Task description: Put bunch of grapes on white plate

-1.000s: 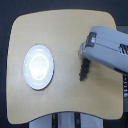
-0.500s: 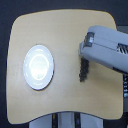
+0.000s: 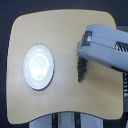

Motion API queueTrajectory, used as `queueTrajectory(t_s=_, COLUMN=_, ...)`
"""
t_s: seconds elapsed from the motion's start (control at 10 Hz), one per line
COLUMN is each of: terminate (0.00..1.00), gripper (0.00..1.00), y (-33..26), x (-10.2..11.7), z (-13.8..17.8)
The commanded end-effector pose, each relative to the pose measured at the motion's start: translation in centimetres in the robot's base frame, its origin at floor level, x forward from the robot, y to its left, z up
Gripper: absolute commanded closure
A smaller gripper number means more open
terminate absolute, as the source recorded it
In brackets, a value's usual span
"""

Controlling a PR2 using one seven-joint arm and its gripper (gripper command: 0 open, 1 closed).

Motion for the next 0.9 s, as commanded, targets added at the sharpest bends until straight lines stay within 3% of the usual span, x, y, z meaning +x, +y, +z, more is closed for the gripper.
queueTrajectory(t_s=0.0, terminate=0.00, gripper=1.00, y=2.4, x=0.8, z=8.8)
queueTrajectory(t_s=0.4, terminate=0.00, gripper=1.00, y=5.4, x=0.4, z=14.9)
queueTrajectory(t_s=0.8, terminate=0.00, gripper=1.00, y=12.9, x=-0.1, z=16.2)
